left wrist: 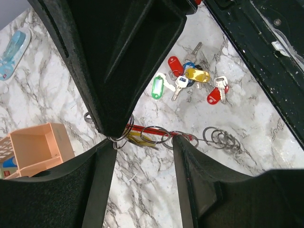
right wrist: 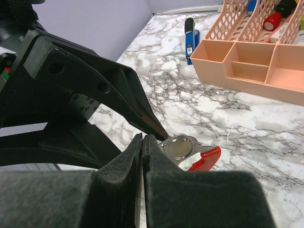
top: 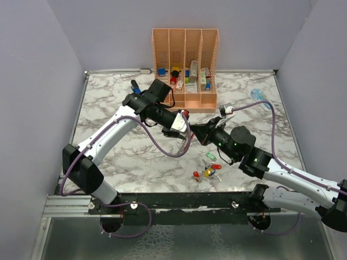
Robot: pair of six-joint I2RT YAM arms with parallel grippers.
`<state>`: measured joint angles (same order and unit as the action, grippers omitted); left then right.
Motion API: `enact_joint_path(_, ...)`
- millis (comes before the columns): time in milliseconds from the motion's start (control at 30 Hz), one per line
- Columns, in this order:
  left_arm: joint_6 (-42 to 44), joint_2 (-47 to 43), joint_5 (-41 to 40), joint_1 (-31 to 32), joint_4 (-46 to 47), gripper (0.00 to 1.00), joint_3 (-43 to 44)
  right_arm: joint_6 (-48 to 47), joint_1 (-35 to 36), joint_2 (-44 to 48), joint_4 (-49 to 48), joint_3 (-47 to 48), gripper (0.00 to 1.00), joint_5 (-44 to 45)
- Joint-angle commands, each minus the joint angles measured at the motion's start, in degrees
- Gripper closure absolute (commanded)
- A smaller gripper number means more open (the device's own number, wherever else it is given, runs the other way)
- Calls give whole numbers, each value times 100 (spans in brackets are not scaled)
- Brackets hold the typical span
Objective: Put the keys on the keyring
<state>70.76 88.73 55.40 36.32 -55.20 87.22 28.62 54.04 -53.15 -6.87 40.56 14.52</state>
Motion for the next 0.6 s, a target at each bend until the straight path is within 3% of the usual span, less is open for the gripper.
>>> enact_joint_path(0, -183, -120, -264, 62, 1, 43, 201, -102, -1, 137, -253, 60, 99, 246)
enact_joint_path(133, -557, -299, -74, 68, 348, 28, 39, -120, -5, 121, -216, 125, 99, 341)
enact_joint_path(567, -782, -273, 243, 77, 382, 26, -58, -54, 0, -9, -148, 246, 99, 433)
